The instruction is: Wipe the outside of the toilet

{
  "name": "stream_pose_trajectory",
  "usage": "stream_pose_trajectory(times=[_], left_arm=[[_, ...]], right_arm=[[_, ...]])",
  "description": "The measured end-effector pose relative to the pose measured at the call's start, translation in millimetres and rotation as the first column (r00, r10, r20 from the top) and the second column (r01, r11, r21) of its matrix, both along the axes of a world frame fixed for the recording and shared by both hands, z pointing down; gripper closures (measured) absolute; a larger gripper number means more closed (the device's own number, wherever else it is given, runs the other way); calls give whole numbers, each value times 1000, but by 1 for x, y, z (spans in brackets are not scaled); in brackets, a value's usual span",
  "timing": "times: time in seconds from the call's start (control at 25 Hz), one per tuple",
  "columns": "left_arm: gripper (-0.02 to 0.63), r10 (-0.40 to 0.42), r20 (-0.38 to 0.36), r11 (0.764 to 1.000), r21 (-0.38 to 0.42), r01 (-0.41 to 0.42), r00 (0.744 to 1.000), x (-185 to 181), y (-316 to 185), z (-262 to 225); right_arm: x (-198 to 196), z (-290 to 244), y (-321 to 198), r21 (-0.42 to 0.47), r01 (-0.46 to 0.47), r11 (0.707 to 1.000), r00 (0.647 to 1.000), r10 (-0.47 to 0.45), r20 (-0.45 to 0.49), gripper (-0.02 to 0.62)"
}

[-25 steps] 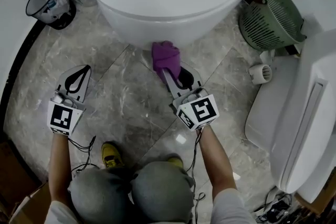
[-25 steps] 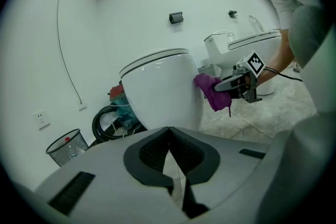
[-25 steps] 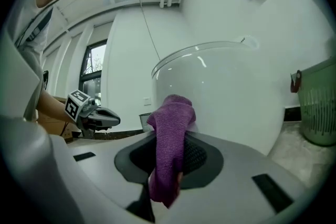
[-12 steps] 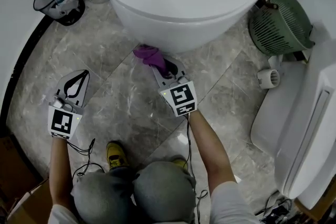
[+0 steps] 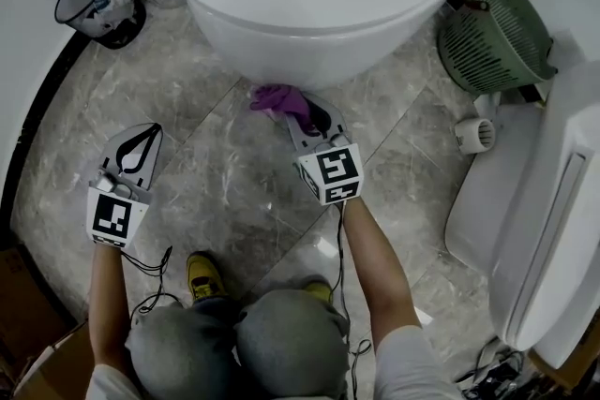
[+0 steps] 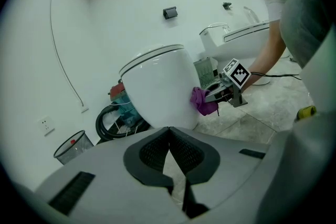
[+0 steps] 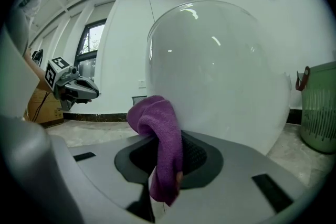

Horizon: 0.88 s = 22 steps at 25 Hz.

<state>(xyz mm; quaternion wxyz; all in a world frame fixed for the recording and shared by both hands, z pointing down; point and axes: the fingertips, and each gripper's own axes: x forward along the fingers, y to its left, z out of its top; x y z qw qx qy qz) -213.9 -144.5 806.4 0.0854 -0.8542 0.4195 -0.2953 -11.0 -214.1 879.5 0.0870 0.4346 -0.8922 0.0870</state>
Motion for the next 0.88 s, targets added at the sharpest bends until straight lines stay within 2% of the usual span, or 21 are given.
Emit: stream_pose_trajectory(times=[0.12,0.24,0.48,0.76,0.88], left_arm=[[589,28,3,1000,2,-28,1000,12,0,-1],[589,124,37,990,68,-127,992,29,-2,-11],[589,56,-16,998,1,-56,998,31,-1,1],[589,144,26,988,51,-145,989,52,-7,-5],[589,99,5,995,9,-99,995,48,-6,2]], right_arm=[[13,-3,0,1,-15,1000,1000,15,-2,503],[26,-5,-1,2,-26,1000,1000,26,-7,499],[56,-7,-4,3,-69,998,998,69,-9,497],[91,-4,-13,-11,-130,991,992,130,1,495],[105,-2,-18,-13,-165,986,986,165,-4,495]])
